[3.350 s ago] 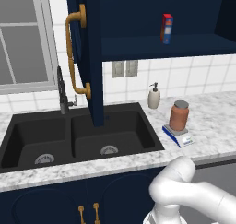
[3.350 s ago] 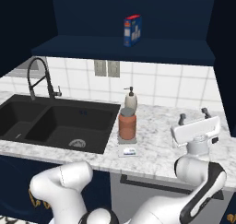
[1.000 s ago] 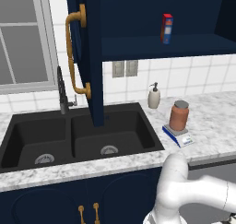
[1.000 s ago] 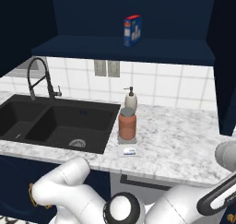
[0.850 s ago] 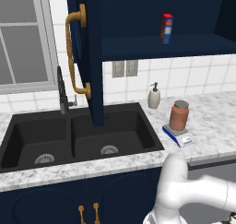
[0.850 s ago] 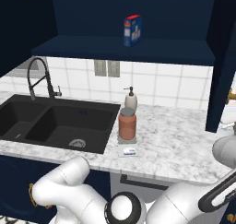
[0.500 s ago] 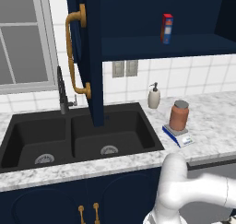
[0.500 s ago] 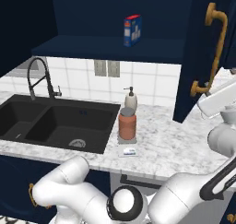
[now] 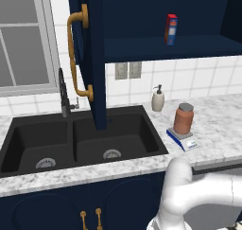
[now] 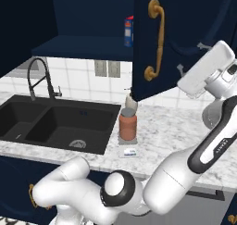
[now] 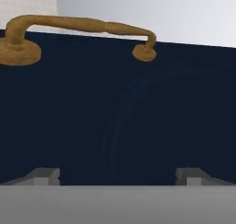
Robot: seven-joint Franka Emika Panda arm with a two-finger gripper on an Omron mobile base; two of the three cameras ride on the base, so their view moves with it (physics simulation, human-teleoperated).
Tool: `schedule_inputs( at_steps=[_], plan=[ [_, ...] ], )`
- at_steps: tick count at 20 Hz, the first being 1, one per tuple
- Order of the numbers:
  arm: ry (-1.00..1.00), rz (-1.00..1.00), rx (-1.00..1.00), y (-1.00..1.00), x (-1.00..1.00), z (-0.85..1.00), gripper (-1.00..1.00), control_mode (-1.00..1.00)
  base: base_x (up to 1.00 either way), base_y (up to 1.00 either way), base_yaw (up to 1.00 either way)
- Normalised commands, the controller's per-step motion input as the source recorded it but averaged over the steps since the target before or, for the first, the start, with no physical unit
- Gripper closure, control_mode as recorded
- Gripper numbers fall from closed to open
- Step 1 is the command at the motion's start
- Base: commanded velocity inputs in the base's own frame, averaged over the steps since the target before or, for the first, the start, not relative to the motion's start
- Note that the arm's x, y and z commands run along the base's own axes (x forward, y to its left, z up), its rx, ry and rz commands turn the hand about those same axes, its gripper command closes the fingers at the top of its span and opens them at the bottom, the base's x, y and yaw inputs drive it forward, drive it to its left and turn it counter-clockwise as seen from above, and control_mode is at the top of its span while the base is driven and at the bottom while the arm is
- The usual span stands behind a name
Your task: Pick the honey bottle and place it on the digital scale for weighing, and close the cabinet.
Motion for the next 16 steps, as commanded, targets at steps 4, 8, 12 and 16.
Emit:
schedule_inputs(
  at_steps=[4,8,12,16],
  plan=[
    [0.0,-0.52,-0.1,1.0,0.87,-0.08,-1.0,-1.0,0.0,0.0,0.0],
    [0.0,-0.54,-0.08,1.0,1.0,-0.02,-1.0,-1.0,0.0,0.0,0.0],
    [0.02,-0.51,-0.1,0.99,1.0,-0.12,-1.0,-1.0,0.0,0.0,0.0],
    [0.06,-0.44,-0.14,0.8,1.0,0.0,-1.0,-1.0,0.0,0.0,0.0]
  ],
)
